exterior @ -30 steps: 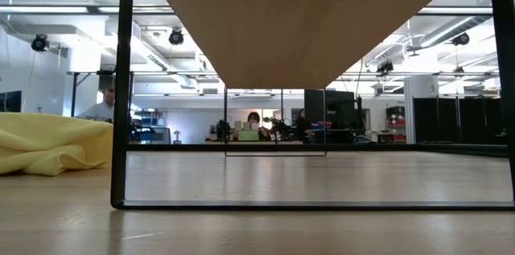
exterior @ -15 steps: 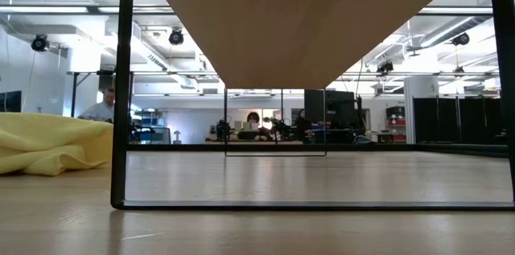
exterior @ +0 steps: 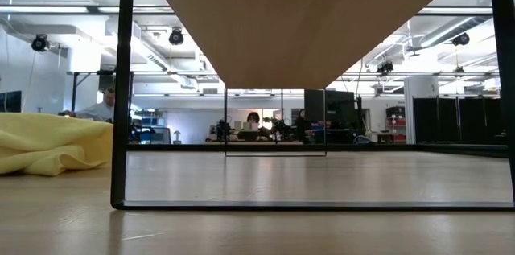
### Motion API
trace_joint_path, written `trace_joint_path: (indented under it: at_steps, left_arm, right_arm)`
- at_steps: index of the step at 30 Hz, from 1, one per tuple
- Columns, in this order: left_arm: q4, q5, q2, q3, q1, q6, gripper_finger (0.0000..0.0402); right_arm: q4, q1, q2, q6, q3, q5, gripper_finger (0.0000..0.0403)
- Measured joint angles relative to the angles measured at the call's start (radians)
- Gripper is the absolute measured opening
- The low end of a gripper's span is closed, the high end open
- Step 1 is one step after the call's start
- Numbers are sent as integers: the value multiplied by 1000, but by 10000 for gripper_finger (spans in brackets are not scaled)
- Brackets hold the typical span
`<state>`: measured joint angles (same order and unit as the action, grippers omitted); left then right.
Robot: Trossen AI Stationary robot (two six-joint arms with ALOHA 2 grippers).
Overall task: Stack small to large cups/mugs on shelf
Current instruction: Return to Home Position
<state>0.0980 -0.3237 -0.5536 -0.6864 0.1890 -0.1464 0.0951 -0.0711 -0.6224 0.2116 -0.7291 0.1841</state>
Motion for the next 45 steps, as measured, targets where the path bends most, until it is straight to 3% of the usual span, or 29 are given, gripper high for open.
trace_joint_path:
  at_steps: [6,25,34,40,45]
  left_arm:
    - [-140,-8,82,151,0,2,57]
    - [-145,-106,388,423,0,-33,57]
    - [-153,-123,531,518,0,-57,57]
    - [-187,-122,518,558,0,-55,57]
    - [-214,-127,529,604,0,-57,57]
  right_arm:
    - [-80,0,71,-1,120,0,9]
    - [-227,0,232,80,395,2,9]
    - [-455,0,315,140,590,29,9]
    - [-620,0,367,132,704,47,9]
    - [-631,0,387,125,721,82,9]
